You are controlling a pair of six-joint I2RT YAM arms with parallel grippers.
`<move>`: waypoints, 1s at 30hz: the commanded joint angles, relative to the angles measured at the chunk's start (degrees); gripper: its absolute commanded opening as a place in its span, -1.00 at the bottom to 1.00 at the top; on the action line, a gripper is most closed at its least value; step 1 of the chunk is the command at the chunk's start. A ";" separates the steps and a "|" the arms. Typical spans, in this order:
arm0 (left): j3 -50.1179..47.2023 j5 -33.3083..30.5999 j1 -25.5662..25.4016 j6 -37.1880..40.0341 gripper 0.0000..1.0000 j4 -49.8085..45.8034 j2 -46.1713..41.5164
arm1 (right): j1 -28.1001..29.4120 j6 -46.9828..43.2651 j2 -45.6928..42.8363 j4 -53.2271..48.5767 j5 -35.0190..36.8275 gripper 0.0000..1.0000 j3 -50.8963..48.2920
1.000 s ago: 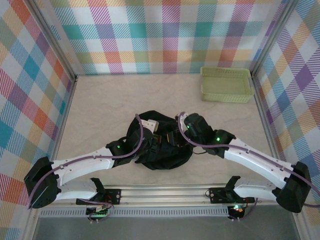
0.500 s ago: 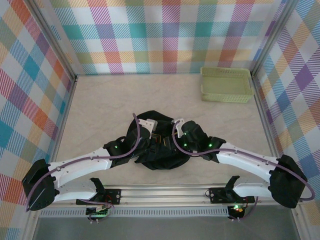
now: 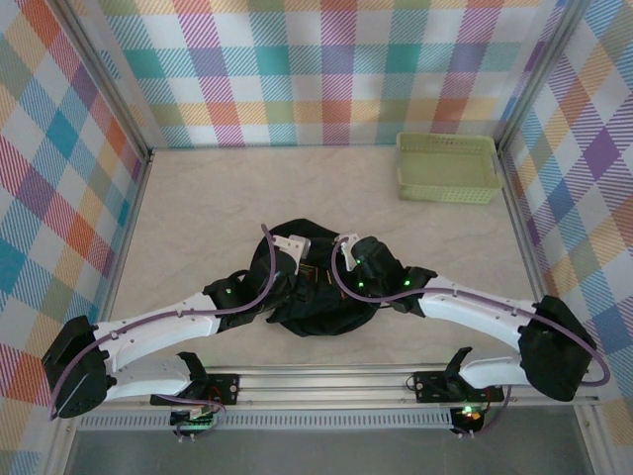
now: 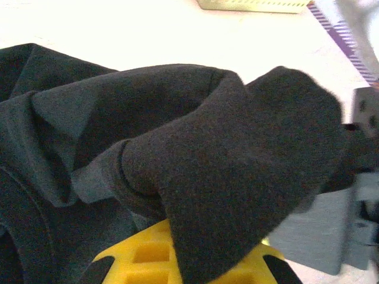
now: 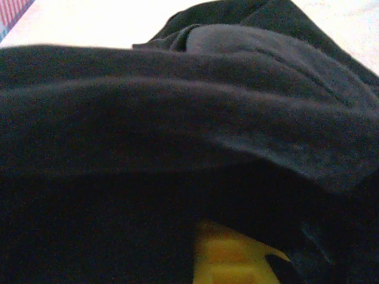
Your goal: Fold the inside-out t-shirt
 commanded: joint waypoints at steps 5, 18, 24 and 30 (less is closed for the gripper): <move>3.48 -4.51 0.51 1.44 -0.57 -4.77 4.43 | 0.80 3.14 -15.13 -19.54 0.30 -1.00 6.89; 12.60 -7.25 0.37 2.23 -0.46 -10.09 13.54 | 0.80 7.38 -21.45 -42.53 3.35 -1.00 20.21; 8.23 -11.65 -4.84 5.19 -0.28 -8.09 4.26 | 0.83 6.58 -13.43 -38.38 1.85 -1.00 22.81; 3.39 -16.89 -13.67 6.69 -0.15 -6.45 -5.41 | 0.37 5.94 -3.96 -35.35 1.72 -1.00 28.94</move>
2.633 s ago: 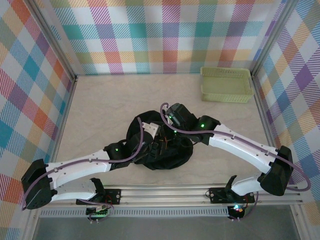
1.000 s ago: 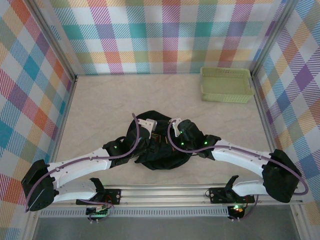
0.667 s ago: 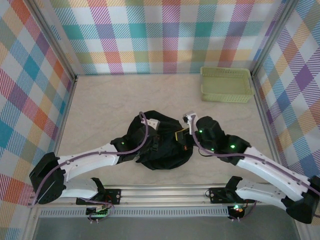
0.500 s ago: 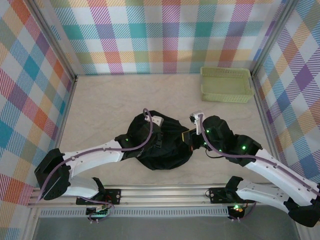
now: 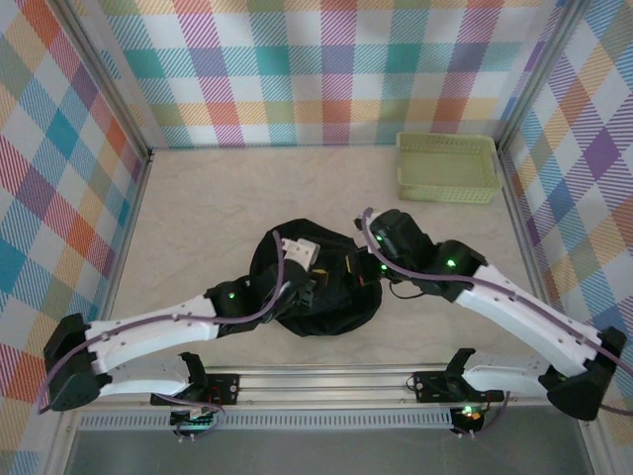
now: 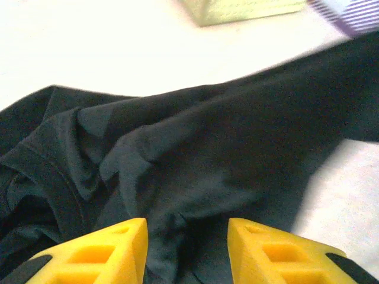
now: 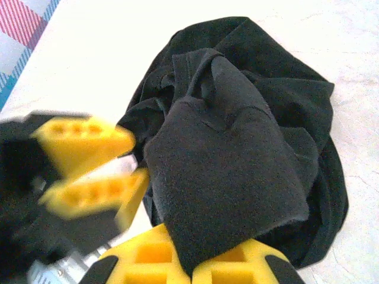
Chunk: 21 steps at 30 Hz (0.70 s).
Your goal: Fold the inside-out t-shirt
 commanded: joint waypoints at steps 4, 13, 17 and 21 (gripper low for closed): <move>-2.48 -3.31 -5.23 1.25 -0.09 3.03 -2.62 | -0.12 -0.50 6.34 3.62 -3.44 -1.00 6.79; -1.21 -2.03 2.60 -5.76 0.03 8.20 7.39 | -0.11 0.37 11.52 6.82 -8.84 -1.00 8.80; -0.83 0.03 5.21 -5.76 -0.27 10.96 9.42 | -0.87 0.28 13.39 7.25 -9.27 -1.00 9.33; -1.62 2.68 7.30 -6.98 -0.48 13.04 10.47 | -2.60 0.55 15.56 9.24 -11.63 -1.00 9.51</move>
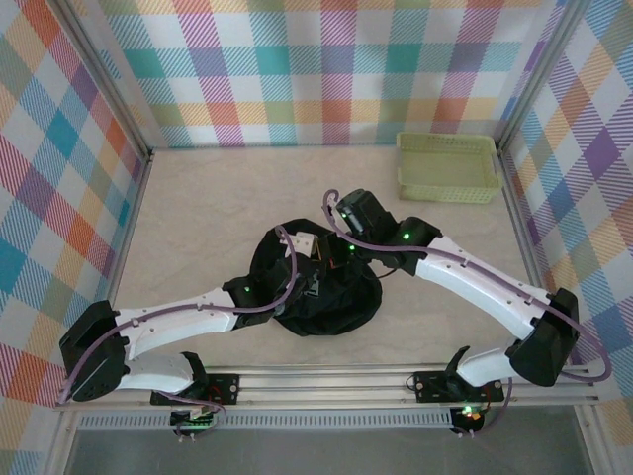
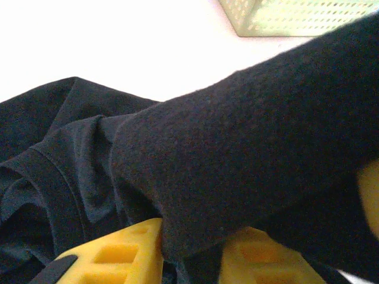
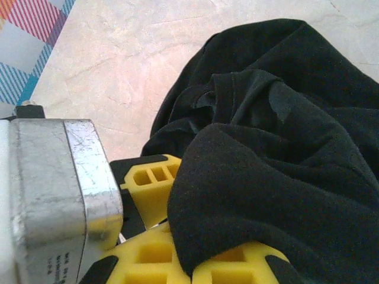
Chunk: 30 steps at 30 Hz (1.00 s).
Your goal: Fold the inside-out t-shirt
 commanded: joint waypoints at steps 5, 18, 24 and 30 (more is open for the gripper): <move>-2.96 5.72 3.09 -2.94 -0.92 5.67 0.76 | -2.78 0.88 4.75 5.77 -5.69 -0.94 3.33; -8.06 15.80 9.46 -7.39 -1.00 11.66 -0.98 | -4.58 -8.18 -1.75 15.36 -3.36 -0.15 -5.89; -7.81 17.18 10.87 -7.42 -1.00 11.84 -1.40 | -2.48 -12.63 -10.93 21.97 -4.67 -0.18 -20.22; -8.14 16.78 11.14 -7.01 -1.00 10.55 -3.20 | -2.49 -14.73 -6.39 24.57 -2.89 -0.16 -23.38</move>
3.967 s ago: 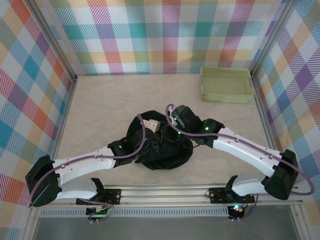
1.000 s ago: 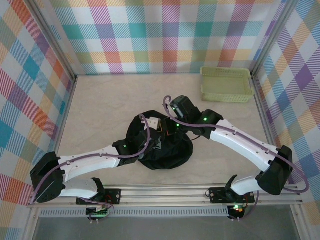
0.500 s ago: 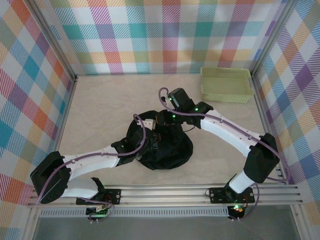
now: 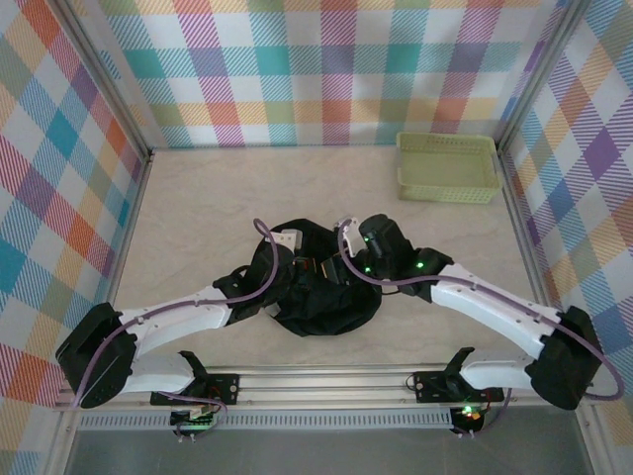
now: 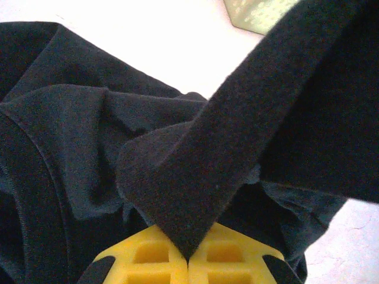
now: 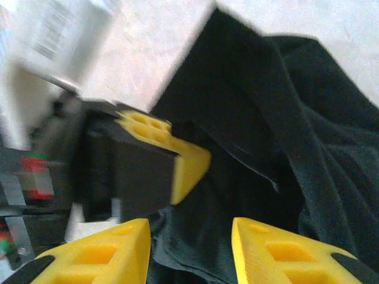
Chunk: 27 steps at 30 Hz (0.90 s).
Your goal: Fold the inside-out t-shirt
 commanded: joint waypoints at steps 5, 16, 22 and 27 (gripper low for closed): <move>-0.61 0.25 0.82 -0.08 -1.00 -0.72 -3.38 | 0.07 -3.25 6.84 5.30 6.07 -0.15 1.08; -0.64 0.60 0.80 -0.25 -1.00 -0.83 -3.38 | -0.01 -3.69 12.02 8.64 9.05 0.01 2.60; -0.30 1.35 0.80 -0.53 -1.00 -0.41 -2.50 | 0.02 -3.95 14.19 10.05 8.47 -0.51 4.85; -0.06 1.05 0.84 -0.51 -1.00 -0.76 -2.25 | 0.50 -3.59 13.57 8.39 9.06 -0.97 5.99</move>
